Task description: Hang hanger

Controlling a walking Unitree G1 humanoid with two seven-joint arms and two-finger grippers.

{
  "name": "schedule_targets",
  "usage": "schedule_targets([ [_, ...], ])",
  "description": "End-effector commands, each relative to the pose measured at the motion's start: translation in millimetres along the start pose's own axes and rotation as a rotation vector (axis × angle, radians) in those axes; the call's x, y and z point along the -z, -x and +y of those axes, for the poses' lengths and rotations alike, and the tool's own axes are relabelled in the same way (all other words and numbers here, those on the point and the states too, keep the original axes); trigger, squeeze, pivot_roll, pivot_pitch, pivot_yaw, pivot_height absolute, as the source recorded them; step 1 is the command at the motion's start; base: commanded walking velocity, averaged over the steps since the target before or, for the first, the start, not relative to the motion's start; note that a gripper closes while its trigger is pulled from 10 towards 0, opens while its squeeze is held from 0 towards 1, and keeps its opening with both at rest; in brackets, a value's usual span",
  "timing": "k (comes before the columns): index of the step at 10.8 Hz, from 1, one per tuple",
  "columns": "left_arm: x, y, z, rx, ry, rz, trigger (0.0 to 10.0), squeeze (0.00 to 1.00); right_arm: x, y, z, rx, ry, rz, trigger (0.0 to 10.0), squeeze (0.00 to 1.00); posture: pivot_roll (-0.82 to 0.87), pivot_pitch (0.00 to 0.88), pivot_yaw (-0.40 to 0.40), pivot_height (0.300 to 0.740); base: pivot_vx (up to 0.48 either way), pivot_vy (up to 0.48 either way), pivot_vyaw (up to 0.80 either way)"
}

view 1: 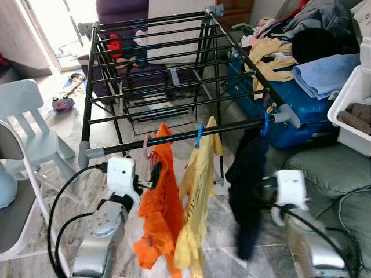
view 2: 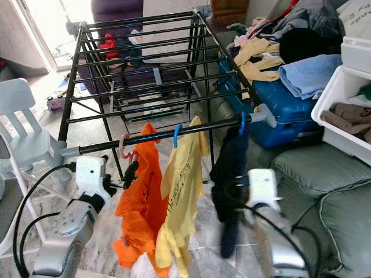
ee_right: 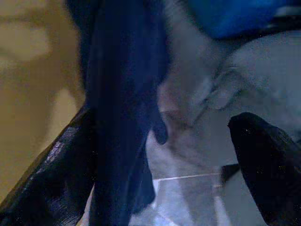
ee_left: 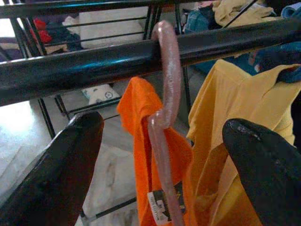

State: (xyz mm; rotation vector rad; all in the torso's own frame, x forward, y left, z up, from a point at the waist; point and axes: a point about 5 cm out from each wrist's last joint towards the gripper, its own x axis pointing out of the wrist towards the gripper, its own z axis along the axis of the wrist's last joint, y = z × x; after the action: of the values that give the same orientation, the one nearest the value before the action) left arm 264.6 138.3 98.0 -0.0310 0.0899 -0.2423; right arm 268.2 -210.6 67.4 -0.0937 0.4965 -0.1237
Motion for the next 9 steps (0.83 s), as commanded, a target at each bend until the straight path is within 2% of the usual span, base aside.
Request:
schedule_targets([
  [1, -1.3, -1.3, 1.1, 0.01, -0.006, 0.004, 10.0, 0.0, -9.5, -2.4, 1.1, -0.006, -0.01, -0.034, 10.0, 0.0, -0.16, 0.0, 0.077, 0.74, 0.0, 0.0, 0.0],
  [2, -0.8, -0.8, 1.9, 0.007, -0.007, 0.007, 10.0, 0.0, -14.7, -4.0, 4.0, -0.036, 0.013, -0.06, 10.0, 0.0, -0.16, 0.0, 0.076, 0.74, 0.0, 0.0, 0.0],
  [4, -0.6, -1.9, 1.2, 0.006, -0.007, 0.008, 10.0, 0.0, -6.5, -11.8, 7.3, -0.114, 0.054, -0.011, 10.0, 0.0, -0.16, 0.0, 0.071, 0.74, 0.0, 0.0, 0.0],
  [5, -0.9, -2.5, 1.0, 0.004, -0.006, 0.008, 10.0, 0.0, -4.5, -16.1, 5.9, -0.135, 0.081, -0.005, 4.5, 0.0, -0.16, 0.0, 0.07, 0.74, 0.0, 0.0, 0.0],
  [6, -1.1, -3.0, 0.8, 0.005, -0.006, 0.008, 10.0, 0.0, -2.4, -22.7, 1.0, -0.146, 0.096, 0.005, 0.0, 0.0, -0.16, 0.0, 0.07, 0.74, 0.0, 0.0, 0.0],
  [8, -0.6, -2.2, 1.5, 0.003, -0.006, 0.01, 10.0, 0.0, -6.1, -27.9, -2.7, -0.167, 0.127, 0.0, 0.0, 0.0, -0.16, 0.0, 0.07, 0.74, 0.0, 0.0, 0.0],
  [9, -0.2, -2.2, 0.7, 0.006, -0.006, 0.012, 10.0, 0.0, -7.7, -30.8, -3.5, -0.181, 0.146, -0.006, 3.3, 0.0, -0.16, 0.0, 0.069, 0.74, 0.0, 0.0, 0.0],
])
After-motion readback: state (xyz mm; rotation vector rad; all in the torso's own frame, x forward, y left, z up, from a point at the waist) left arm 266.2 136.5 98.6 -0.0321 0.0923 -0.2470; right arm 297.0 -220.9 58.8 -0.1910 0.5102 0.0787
